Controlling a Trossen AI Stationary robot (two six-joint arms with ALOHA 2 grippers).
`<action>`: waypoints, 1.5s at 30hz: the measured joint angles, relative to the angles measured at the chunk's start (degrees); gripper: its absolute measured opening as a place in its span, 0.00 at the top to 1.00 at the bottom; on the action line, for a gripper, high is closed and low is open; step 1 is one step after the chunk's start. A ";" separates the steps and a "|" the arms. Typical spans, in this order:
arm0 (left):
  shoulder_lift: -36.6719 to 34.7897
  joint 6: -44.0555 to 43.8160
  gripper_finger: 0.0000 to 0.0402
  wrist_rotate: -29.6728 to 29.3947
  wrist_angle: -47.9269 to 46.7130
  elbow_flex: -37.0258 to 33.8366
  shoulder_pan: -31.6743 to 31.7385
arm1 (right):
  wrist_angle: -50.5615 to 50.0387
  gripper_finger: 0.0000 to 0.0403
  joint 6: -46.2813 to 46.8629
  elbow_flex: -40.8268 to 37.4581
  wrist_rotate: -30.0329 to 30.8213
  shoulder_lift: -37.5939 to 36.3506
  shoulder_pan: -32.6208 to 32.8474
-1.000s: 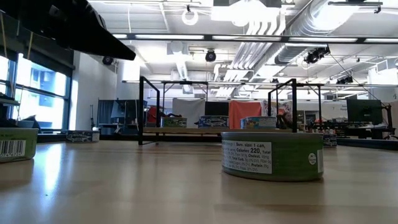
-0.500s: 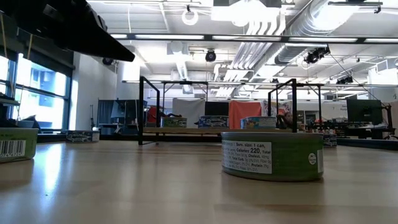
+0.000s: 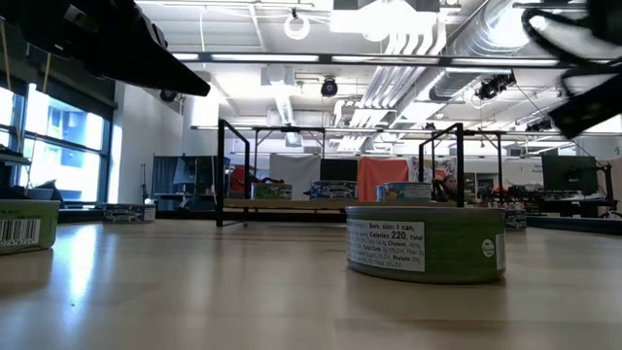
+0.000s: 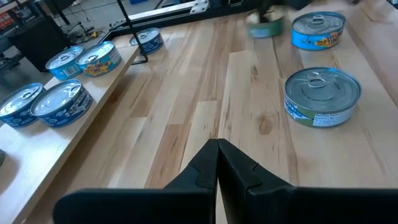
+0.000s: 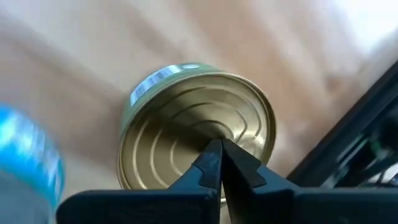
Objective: Stack canned seafood by type on shelf
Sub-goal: Put the green tuna can on the shelf
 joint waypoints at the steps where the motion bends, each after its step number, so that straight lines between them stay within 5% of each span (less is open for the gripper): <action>1: 0.00 0.00 1.00 0.00 0.00 0.00 0.00 | -0.09 1.00 -0.56 -0.02 0.96 0.04 -1.64; 10: 0.00 -0.05 1.00 0.00 -0.02 0.00 0.00 | 6.78 1.00 -6.17 1.28 0.81 -0.17 -13.21; 20: 0.00 -0.53 1.00 0.14 0.02 0.00 0.00 | 16.04 1.00 -15.69 9.99 12.27 0.40 -17.85; 27: 0.00 -1.45 1.00 2.51 -0.07 0.00 0.00 | 18.14 1.00 -27.11 14.00 20.44 0.28 -16.21; 37: 0.02 -1.43 1.00 2.91 0.21 0.00 0.11 | 0.81 0.86 -26.23 13.53 14.22 0.17 -8.58; 45: 0.02 -1.41 1.00 3.05 1.90 0.00 1.58 | 14.99 0.81 -23.88 5.10 13.87 0.17 -8.60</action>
